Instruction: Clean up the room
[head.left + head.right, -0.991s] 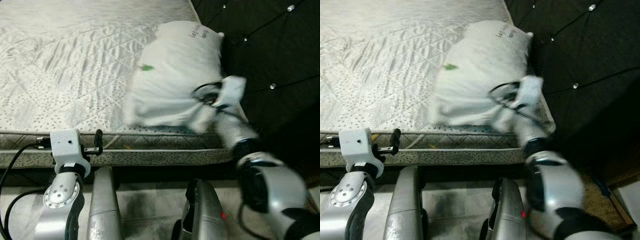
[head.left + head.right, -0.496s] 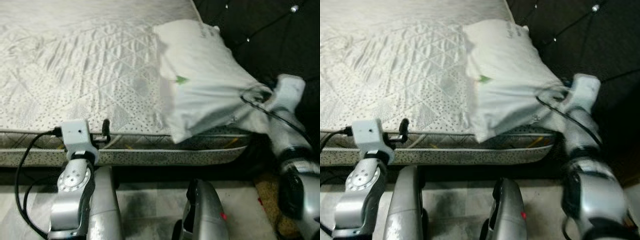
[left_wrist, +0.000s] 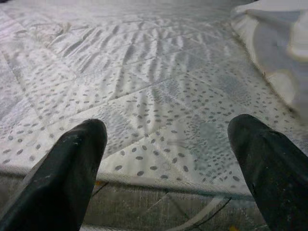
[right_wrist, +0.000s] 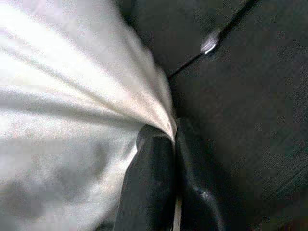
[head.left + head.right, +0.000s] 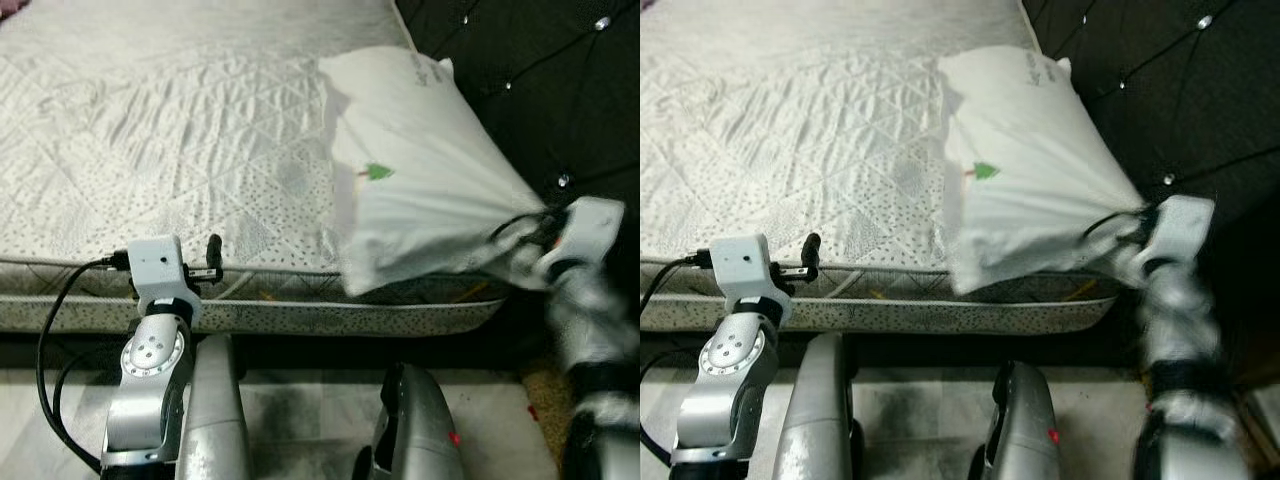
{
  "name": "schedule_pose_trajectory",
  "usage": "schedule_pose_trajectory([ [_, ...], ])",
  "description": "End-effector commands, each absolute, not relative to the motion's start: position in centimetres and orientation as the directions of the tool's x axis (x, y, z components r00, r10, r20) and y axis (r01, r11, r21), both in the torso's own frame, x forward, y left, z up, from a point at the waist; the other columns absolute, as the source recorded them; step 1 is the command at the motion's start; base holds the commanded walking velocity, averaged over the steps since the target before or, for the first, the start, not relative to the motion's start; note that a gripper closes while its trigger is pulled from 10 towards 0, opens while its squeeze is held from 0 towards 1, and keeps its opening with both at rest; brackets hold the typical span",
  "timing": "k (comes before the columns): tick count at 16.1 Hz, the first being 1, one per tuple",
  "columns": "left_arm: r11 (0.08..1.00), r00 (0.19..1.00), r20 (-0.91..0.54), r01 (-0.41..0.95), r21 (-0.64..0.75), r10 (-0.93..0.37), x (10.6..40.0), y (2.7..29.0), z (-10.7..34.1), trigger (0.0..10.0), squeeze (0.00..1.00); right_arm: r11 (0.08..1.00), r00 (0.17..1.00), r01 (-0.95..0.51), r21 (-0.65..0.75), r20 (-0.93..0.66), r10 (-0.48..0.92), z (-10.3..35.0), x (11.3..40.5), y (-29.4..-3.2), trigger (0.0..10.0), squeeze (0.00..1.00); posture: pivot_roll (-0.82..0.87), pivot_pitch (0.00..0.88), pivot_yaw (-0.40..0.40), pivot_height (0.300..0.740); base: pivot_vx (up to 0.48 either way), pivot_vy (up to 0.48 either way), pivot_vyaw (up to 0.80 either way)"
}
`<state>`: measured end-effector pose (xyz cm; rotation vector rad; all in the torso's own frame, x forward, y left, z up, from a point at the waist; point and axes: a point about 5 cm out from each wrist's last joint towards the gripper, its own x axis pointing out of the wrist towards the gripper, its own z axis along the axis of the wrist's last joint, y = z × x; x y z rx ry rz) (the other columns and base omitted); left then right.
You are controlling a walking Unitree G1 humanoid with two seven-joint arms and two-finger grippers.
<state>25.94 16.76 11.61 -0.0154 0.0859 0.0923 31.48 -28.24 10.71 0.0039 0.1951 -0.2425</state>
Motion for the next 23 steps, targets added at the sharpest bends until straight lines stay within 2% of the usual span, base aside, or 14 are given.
schedule_pose_trajectory([
  [1, 0.996, 0.993, -0.081, -0.09, -0.003, 0.089, 26.1, 16.6, 11.6, 10.0, 0.0, 0.971, 0.953, 0.238, -0.028, -0.186, -0.239, 11.1, 31.3, -27.9, 2.7, 0.0, 0.04, 0.0, -0.078, 0.524, 0.0, 0.0, 0.0],
  [2, 0.996, 0.993, -0.081, -0.087, -0.002, 0.086, 26.2, 16.6, 11.6, 10.0, 0.0, 0.979, 0.959, 0.204, -0.016, -0.195, -0.204, 10.8, 31.2, -26.7, 10.0, 0.0, 0.04, 0.0, -0.077, 0.524, 0.0, 0.0, 0.0],
  [3, 0.996, 0.993, -0.081, -0.084, -0.001, 0.083, 26.4, 16.5, 11.6, 10.0, 0.0, 0.987, 0.969, 0.162, 0.016, -0.194, -0.156, 10.8, 31.2, -25.3, 10.0, 0.54, 0.04, 0.0, -0.072, 0.524, 0.0, 0.0, 0.0],
  [4, 0.997, 0.994, -0.079, -0.08, 0.0, 0.08, 26.6, 16.5, 11.6, 10.0, 0.0, 0.99, 0.974, 0.132, 0.044, -0.191, -0.121, 11.0, 31.1, -24.2, 10.0, 1.0, 0.03, 0.0, -0.067, 0.524, 0.0, 0.0, 0.0],
  [6, 0.998, 0.995, -0.074, -0.065, 0.0, 0.065, 27.2, 16.3, 11.6, 10.0, 0.0, 0.992, 0.982, 0.125, 0.005, -0.146, -0.123, 11.9, 31.2, -23.1, 10.0, 1.0, 0.0, 0.0, -0.046, 0.524, 0.0, 0.0, 0.0],
  [9, 0.999, 0.998, -0.052, -0.039, 0.004, 0.039, 28.3, 16.0, 12.1, 10.0, 0.0, 0.985, 0.982, 0.169, 0.026, -0.088, -0.166, 12.7, 30.8, -23.1, 10.0, 1.0, -0.01, 0.0, -0.02, 0.524, 0.0, 0.0, 0.0],
  [13, 0.999, 0.999, -0.024, -0.032, 0.031, 0.033, 28.9, 16.9, 13.1, 10.0, 0.0, 0.973, 0.998, 0.055, 0.226, 0.013, -0.06, 14.0, 30.2, -20.3, 10.0, 1.0, 0.03, 0.0, 0.009, 0.524, 0.0, 0.0, 0.0],
  [15, 0.998, 0.998, -0.029, -0.054, 0.044, 0.055, 28.2, 17.7, 13.1, 10.0, 0.0, 0.961, 1.0, -0.01, 0.277, -0.009, 0.013, 13.7, 30.3, -18.7, 10.0, 1.0, 0.07, 0.0, 0.0, 0.524, 0.0, 0.0, 0.0],
  [17, 0.996, 0.995, -0.054, -0.078, 0.051, 0.08, 27.2, 18.4, 12.5, 10.0, 0.0, 0.963, 0.994, -0.056, 0.262, -0.074, 0.078, 13.0, 31.7, -17.0, 10.0, 1.0, 0.1, 0.0, -0.011, 0.524, 0.0, 0.0, 0.0],
  [22, 0.992, 0.991, -0.05, -0.122, 0.025, 0.123, 24.1, 19.1, 12.6, 10.0, 0.0, 0.965, 0.999, -0.031, 0.259, -0.013, 0.036, 14.2, 34.4, -15.2, 10.0, 1.0, 0.13, 0.0, -0.057, 0.524, 0.0, 0.0, 0.0],
  [23, 0.994, 0.992, -0.059, -0.11, 0.029, 0.111, 22.8, 18.9, 12.5, 10.0, 0.0, 0.971, 0.999, -0.042, 0.233, 0.016, 0.04, 15.2, 36.0, -14.3, 10.0, 1.0, 0.15, 0.0, -0.067, 0.524, 0.0, 0.0, 0.0],
])
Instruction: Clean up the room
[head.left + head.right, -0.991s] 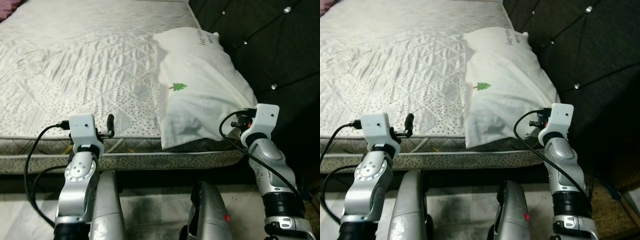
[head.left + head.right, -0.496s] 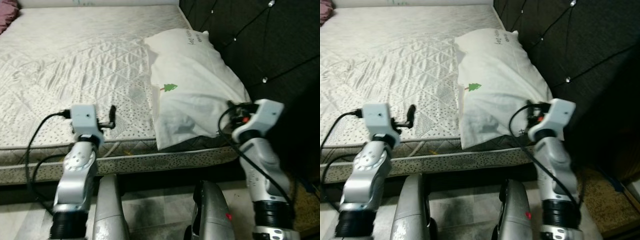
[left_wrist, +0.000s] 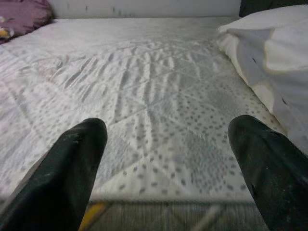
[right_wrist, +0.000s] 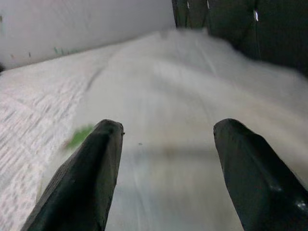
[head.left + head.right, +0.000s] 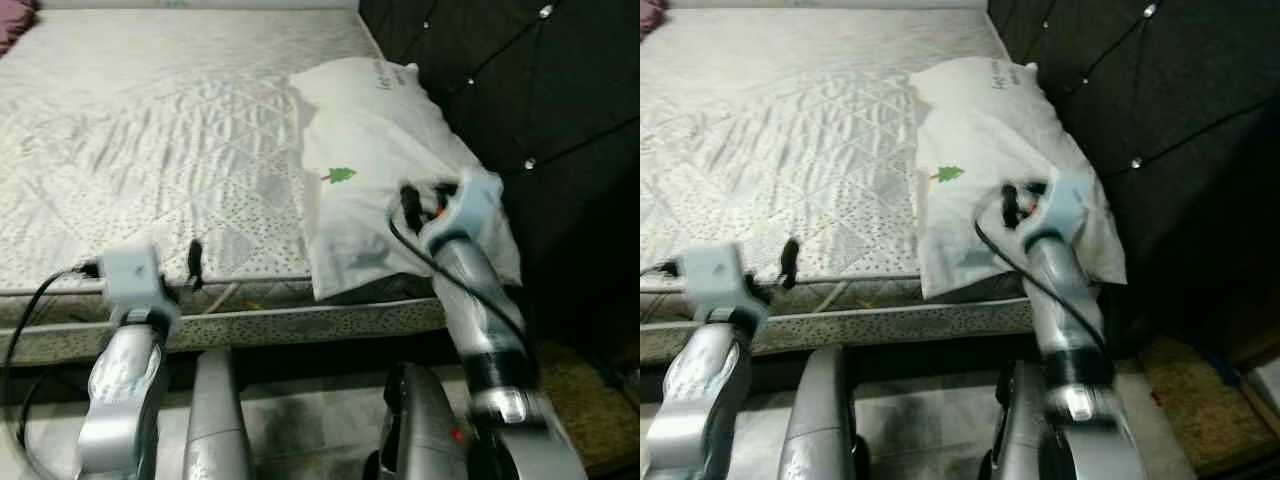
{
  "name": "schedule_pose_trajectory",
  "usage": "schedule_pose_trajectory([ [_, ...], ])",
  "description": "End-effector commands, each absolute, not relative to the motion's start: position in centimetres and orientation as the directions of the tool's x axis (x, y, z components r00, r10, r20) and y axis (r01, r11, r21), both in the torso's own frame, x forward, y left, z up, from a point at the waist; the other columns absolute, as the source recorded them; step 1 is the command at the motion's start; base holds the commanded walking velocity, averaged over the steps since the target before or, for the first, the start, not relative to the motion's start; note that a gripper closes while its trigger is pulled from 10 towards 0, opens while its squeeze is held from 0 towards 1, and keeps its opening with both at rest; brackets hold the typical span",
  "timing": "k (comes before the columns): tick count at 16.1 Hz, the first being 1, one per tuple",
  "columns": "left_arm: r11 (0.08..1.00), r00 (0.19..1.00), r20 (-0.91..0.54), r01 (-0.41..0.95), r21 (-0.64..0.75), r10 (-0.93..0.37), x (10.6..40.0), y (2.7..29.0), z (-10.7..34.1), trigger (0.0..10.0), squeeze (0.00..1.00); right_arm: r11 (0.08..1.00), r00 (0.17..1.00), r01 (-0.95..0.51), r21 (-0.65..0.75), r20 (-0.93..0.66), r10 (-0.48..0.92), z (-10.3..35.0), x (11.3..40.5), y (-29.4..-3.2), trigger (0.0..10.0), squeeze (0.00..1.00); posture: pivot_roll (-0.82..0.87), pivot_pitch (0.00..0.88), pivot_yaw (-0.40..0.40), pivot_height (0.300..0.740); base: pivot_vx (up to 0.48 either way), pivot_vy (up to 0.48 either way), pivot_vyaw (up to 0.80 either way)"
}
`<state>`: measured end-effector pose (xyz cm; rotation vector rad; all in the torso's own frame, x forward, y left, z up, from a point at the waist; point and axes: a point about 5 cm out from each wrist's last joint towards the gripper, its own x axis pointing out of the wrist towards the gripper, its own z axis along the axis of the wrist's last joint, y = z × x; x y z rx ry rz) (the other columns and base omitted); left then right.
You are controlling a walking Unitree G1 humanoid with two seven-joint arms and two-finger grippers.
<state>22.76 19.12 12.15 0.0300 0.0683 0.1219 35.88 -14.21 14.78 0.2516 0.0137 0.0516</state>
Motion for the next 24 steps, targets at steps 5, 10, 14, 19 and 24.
schedule_pose_trajectory([
  [5, 0.99, 0.982, -0.134, -0.126, 0.068, 0.134, 19.1, 19.6, 13.0, 10.0, 0.0, 0.959, 0.998, -0.045, 0.278, 0.049, 0.032, 18.0, 39.5, -11.8, 10.0, 1.0, 0.23, 0.053, -0.056, 0.524, 0.0, 0.0, 0.0],
  [10, 0.992, 0.975, -0.195, -0.092, 0.084, 0.107, 17.9, 19.2, 13.3, 10.0, 0.0, 0.952, 0.854, 0.002, 0.306, -0.496, 0.158, 7.6, 36.2, -7.7, 10.0, 1.0, 0.25, 0.117, -0.048, 0.524, 0.0, 0.0, 0.0],
  [14, 0.99, 0.972, -0.19, -0.129, 0.066, 0.139, 18.7, 18.9, 13.2, 10.0, 0.0, 0.928, 0.912, 0.029, 0.372, -0.39, 0.128, 8.6, 36.9, -9.1, 10.0, 1.0, 0.22, 0.093, -0.088, 0.524, 0.0, 0.0, 0.0],
  [19, 0.988, 0.983, -0.102, -0.154, 0.024, 0.156, 22.3, 18.5, 13.4, 10.0, 0.0, 0.952, 0.991, -0.124, 0.28, -0.022, 0.136, 13.5, 37.8, -11.3, 10.0, 1.0, 0.16, 0.0, -0.112, 0.524, 0.0, 0.0, 0.0],
  [24, 0.991, 0.991, -0.026, -0.132, -0.003, 0.132, 25.5, 18.0, 13.7, 10.0, 0.0, 0.972, 0.985, -0.157, 0.177, 0.104, 0.14, 13.9, 32.6, -14.6, 10.0, 0.0, 0.08, 0.0, -0.083, 0.524, 0.0, 0.0, 0.0],
])
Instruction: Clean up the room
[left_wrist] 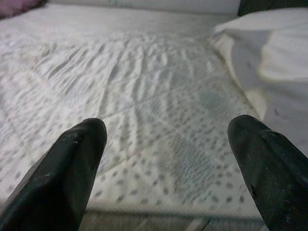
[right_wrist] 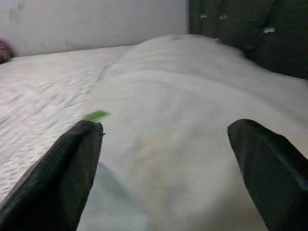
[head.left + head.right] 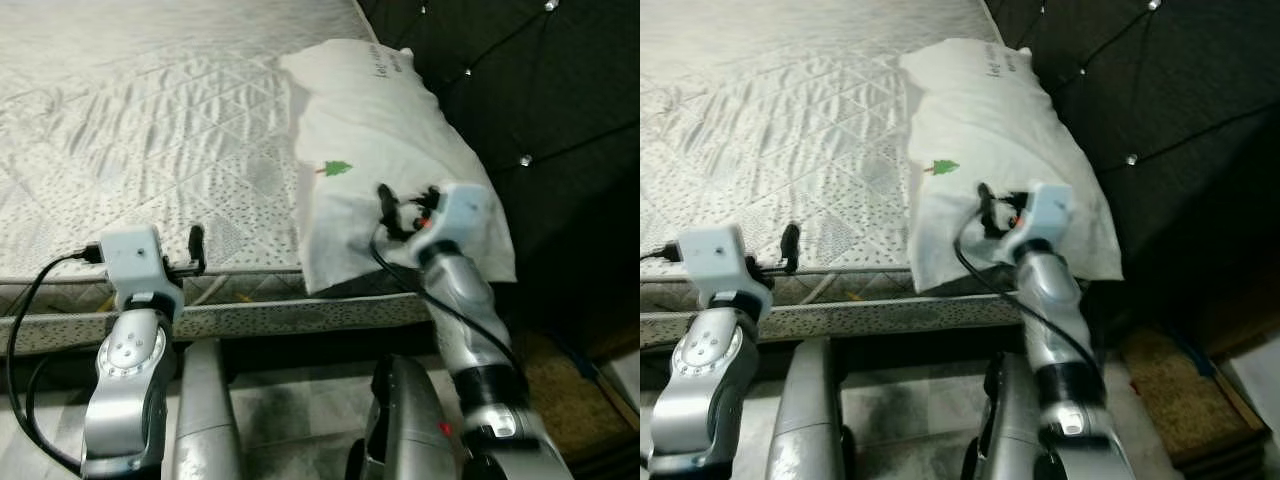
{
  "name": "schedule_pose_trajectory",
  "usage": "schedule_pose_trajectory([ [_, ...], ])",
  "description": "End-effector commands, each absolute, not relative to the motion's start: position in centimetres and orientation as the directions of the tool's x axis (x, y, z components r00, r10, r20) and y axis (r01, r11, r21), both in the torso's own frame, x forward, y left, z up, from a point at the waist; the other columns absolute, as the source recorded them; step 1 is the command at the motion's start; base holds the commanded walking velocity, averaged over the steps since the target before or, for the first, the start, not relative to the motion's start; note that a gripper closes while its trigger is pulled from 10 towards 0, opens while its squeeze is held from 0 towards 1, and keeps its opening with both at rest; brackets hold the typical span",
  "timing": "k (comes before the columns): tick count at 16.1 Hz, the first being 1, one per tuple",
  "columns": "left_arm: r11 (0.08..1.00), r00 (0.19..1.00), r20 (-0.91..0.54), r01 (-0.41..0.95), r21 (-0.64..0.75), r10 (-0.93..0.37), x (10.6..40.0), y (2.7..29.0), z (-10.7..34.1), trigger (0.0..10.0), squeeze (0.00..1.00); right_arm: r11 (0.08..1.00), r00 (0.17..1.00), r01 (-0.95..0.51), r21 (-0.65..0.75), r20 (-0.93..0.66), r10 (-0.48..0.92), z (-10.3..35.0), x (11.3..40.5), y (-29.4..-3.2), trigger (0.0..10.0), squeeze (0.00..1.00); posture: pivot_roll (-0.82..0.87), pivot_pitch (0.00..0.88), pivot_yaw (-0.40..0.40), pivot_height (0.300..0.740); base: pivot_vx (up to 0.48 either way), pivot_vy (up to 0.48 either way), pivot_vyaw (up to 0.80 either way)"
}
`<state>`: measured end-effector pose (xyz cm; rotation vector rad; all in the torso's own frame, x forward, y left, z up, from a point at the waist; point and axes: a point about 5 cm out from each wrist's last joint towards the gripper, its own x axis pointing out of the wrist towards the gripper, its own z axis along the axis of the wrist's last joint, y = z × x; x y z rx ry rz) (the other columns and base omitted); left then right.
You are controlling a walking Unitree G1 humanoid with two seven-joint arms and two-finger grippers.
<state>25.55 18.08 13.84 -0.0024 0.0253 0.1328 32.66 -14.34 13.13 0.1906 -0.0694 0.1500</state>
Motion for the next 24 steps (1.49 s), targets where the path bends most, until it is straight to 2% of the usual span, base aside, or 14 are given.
schedule_pose_trajectory([
  [1, 0.991, 0.991, -0.013, -0.133, -0.006, 0.133, 26.2, 18.0, 13.7, 10.0, 0.0, 0.972, 0.985, -0.155, 0.175, 0.099, 0.14, 13.7, 31.7, -15.1, 10.0, 0.0, 0.06, 0.0, -0.07, 0.524, 0.0, 0.0, 0.0],
  [3, 0.992, 0.992, 0.023, -0.122, -0.018, 0.122, 27.5, 17.7, 14.0, 10.0, 0.0, 0.975, 0.985, -0.147, 0.164, 0.119, 0.128, 13.9, 30.5, -16.0, 10.0, 0.0, 0.05, 0.0, -0.055, 0.524, 0.0, 0.0, 0.0],
  [5, 0.993, 0.992, 0.057, -0.113, -0.027, 0.115, 28.3, 17.6, 14.6, 10.0, 0.0, 0.982, 0.988, -0.103, 0.159, 0.128, 0.083, 14.5, 30.0, -16.5, 10.0, 0.0, 0.03, 0.0, -0.041, 0.546, 0.0, 0.0, 0.0],
  [12, 0.994, 0.991, 0.086, -0.102, -0.03, 0.104, 29.3, 17.5, 14.6, 10.0, 0.0, 0.982, 0.99, -0.097, 0.161, 0.121, 0.078, 15.0, 29.8, -16.3, 10.0, 0.0, 0.02, 0.0, -0.031, 0.617, 0.0, 0.0, 0.0],
  [14, 0.996, 0.993, 0.08, -0.088, 0.001, 0.088, 30.0, 17.4, 14.4, 10.0, 0.0, 0.984, 0.988, -0.113, 0.138, 0.125, 0.095, 14.9, 29.7, -15.5, 10.0, 0.0, 0.0, 0.0, -0.008, 0.639, 0.0, 0.0, 0.0],
  [16, 0.993, 0.993, 0.019, -0.119, -0.002, 0.119, 29.2, 18.3, 13.5, 10.0, 0.0, 0.982, 0.994, -0.07, 0.177, 0.089, 0.055, 14.2, 29.0, -15.6, 10.0, 0.0, -0.01, 0.0, 0.016, 0.661, 0.0, 0.0, 0.0],
  [19, 0.995, 0.995, -0.029, -0.092, 0.032, 0.093, 27.8, 18.4, 12.4, 10.0, 0.0, 0.977, 0.999, -0.041, 0.209, 0.026, 0.037, 12.9, 27.5, -15.5, 10.0, 0.0, 0.0, 0.0, 0.015, 0.691, 0.0, 0.0, 0.0],
  [21, 0.993, 0.995, -0.01, -0.095, 0.067, 0.096, 27.6, 18.3, 12.1, 10.0, 0.0, 0.976, 0.998, -0.059, 0.208, 0.016, 0.057, 12.6, 27.6, -14.9, 10.0, 0.0, 0.03, 0.0, -0.003, 0.714, 0.0, 0.0, 0.0],
  [24, 0.996, 0.997, -0.025, -0.07, 0.047, 0.071, 27.1, 17.5, 12.2, 10.0, 0.0, 0.976, 0.999, -0.05, 0.211, 0.025, 0.046, 13.3, 28.3, -15.0, 10.0, 0.0, 0.02, 0.0, -0.004, 0.74, 0.0, 0.0, 0.0],
])
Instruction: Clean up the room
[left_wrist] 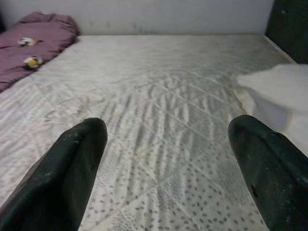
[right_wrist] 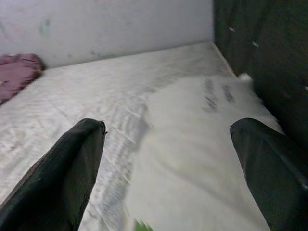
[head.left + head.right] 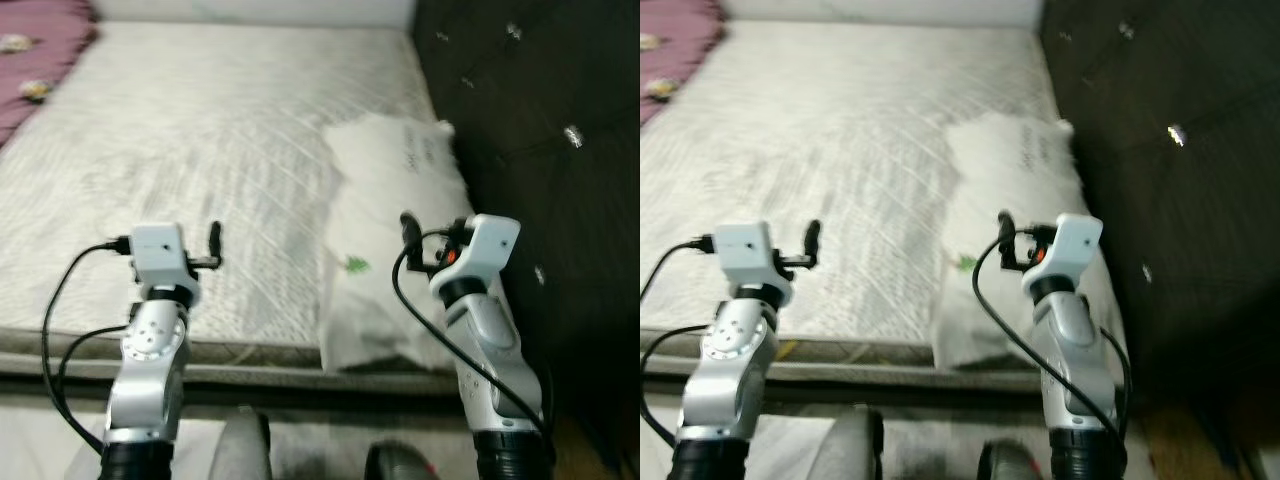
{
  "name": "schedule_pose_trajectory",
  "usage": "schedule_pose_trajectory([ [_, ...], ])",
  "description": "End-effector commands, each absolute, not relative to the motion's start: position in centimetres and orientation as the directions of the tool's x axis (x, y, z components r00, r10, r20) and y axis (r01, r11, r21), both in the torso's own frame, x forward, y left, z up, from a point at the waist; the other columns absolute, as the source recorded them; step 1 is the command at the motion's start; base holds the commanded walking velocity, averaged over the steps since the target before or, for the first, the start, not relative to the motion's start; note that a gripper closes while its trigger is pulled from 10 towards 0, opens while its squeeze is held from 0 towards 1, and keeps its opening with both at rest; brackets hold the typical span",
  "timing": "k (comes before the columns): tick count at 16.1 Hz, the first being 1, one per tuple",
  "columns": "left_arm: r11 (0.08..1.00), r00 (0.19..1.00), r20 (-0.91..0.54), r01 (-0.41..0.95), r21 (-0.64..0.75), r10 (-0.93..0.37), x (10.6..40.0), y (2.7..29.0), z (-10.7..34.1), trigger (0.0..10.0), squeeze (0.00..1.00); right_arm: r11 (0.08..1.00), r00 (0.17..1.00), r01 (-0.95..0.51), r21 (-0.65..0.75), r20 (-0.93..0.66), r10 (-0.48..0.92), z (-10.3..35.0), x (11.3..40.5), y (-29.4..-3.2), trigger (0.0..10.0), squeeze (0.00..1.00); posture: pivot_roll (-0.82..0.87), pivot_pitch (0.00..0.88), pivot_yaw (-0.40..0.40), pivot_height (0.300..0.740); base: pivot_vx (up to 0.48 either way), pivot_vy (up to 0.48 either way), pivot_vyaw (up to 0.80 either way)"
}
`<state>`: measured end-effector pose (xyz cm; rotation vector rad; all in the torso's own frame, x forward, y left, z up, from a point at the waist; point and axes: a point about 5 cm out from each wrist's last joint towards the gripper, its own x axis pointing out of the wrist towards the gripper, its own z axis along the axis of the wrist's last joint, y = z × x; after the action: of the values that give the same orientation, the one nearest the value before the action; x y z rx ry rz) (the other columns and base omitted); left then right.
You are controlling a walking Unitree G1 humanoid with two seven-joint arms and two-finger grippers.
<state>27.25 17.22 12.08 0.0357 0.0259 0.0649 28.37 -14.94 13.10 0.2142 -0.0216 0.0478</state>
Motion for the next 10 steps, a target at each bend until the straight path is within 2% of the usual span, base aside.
schedule_pose_trajectory([
  [1, 0.997, 0.998, -0.033, -0.056, 0.046, 0.057, 27.0, 17.4, 12.0, 10.0, 0.0, 0.977, 0.999, -0.041, 0.207, 0.021, 0.037, 13.2, 28.2, -15.1, 10.0, 0.0, 0.01, 0.0, -0.002, 0.74, 0.0, 0.0, 0.0],
  [3, 0.998, 0.995, -0.09, -0.049, 0.029, 0.052, 26.6, 17.8, 10.7, 10.0, 0.0, 0.98, 1.0, 0.017, 0.199, -0.011, -0.015, 12.2, 27.5, -16.0, 10.0, 0.0, -0.03, 0.0, 0.049, 0.74, 0.0, 0.0, 0.0],
  [6, 1.0, 0.997, -0.082, -0.013, 0.02, 0.015, 27.3, 17.2, 11.1, 10.0, 0.0, 0.982, 0.999, 0.042, 0.183, -0.012, -0.041, 12.1, 27.0, -16.4, 10.0, 0.0, -0.04, 0.0, 0.063, 0.74, 0.0, 0.0, 0.0],
  [7, 1.0, 0.997, -0.077, -0.003, 0.016, 0.004, 27.5, 16.9, 11.3, 10.0, 0.0, 0.983, 0.999, 0.048, 0.176, -0.013, -0.046, 12.1, 27.0, -16.4, 10.0, 0.0, -0.05, 0.0, 0.053, 0.74, 0.0, 0.0, 0.0],
  [9, 0.998, 0.996, -0.063, 0.059, 0.015, -0.058, 27.7, 15.6, 11.7, 10.0, 0.0, 0.985, 0.999, 0.042, 0.169, -0.012, -0.04, 12.3, 27.0, -16.1, 10.0, 0.0, -0.02, 0.0, 0.033, 0.74, 0.0, 0.0, -0.52],
  [10, 0.995, 0.994, -0.056, 0.099, 0.031, -0.097, 27.4, 15.0, 11.9, 10.0, 0.0, 0.987, 0.999, 0.04, 0.156, -0.013, -0.039, 12.3, 27.2, -16.1, 10.0, 0.0, -0.02, 0.0, 0.036, 0.74, 0.0, 0.48, 0.0],
])
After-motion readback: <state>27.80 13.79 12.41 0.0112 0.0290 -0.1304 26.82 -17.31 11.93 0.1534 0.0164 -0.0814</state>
